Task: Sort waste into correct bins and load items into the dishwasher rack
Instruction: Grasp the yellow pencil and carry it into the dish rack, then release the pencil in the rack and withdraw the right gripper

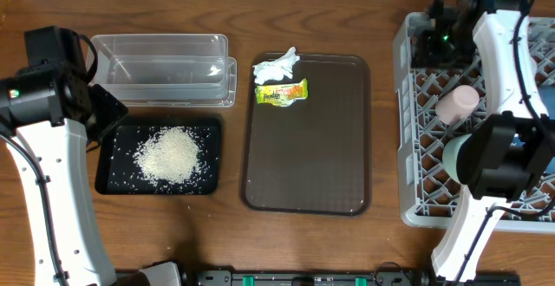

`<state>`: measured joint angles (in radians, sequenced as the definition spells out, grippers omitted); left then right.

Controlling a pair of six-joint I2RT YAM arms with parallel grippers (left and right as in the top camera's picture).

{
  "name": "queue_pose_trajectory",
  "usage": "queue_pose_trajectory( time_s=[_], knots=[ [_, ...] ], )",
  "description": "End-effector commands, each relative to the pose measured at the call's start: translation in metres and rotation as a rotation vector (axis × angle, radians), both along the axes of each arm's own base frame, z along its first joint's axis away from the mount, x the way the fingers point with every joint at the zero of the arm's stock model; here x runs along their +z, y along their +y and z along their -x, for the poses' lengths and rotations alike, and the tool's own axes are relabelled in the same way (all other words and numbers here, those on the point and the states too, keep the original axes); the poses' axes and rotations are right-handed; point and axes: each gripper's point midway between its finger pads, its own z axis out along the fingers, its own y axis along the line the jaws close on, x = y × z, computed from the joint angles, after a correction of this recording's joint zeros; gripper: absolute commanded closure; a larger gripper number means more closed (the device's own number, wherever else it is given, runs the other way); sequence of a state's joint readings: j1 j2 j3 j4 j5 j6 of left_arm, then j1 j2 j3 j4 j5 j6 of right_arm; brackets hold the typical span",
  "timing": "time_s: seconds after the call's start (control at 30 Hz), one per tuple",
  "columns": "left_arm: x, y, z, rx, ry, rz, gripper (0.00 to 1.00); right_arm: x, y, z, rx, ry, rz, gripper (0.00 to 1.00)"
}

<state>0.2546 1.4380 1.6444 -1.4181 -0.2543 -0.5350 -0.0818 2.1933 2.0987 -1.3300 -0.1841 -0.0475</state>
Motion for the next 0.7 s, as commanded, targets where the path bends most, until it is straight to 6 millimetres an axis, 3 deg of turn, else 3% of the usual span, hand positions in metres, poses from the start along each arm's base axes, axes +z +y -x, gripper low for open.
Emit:
queue_pose_trajectory(
  time_s=[0.0,0.13,0.33,0.37,0.4,0.43,0.47,0.53,0.67],
  knots=[
    [0.003,0.003,0.003,0.010,0.000,-0.016,0.10,0.008,0.006,0.001,-0.016,-0.010,-0.007,0.51],
    [0.003,0.003,0.003,0.010,0.000,-0.016,0.10,0.021,0.006,0.007,-0.030,-0.014,-0.009,0.49],
    [0.003,0.003,0.003,0.010,0.000,-0.016,0.10,0.067,0.007,0.022,-0.093,-0.075,-0.019,0.42],
    [0.003,0.003,0.003,0.010,0.000,-0.016,0.10,0.077,0.007,0.025,-0.110,-0.090,-0.021,0.38],
    [0.003,0.003,0.003,0.010,0.000,-0.016,0.10,0.086,0.007,0.029,-0.121,-0.107,-0.024,0.16],
    [0.003,0.003,0.003,0.010,0.000,-0.016,0.10,0.099,0.007,0.033,-0.136,-0.133,-0.026,0.01],
    [0.003,0.003,0.003,0.010,0.000,-0.016,0.10,0.110,0.004,0.036,-0.154,-0.159,-0.023,0.01],
    [0.003,0.003,0.003,0.010,0.000,-0.016,0.10,0.131,-0.013,0.041,-0.226,-0.218,0.023,0.01],
    [0.003,0.003,0.003,0.010,0.000,-0.016,0.10,0.160,-0.075,0.057,-0.453,-0.296,0.184,0.01]
  ],
)
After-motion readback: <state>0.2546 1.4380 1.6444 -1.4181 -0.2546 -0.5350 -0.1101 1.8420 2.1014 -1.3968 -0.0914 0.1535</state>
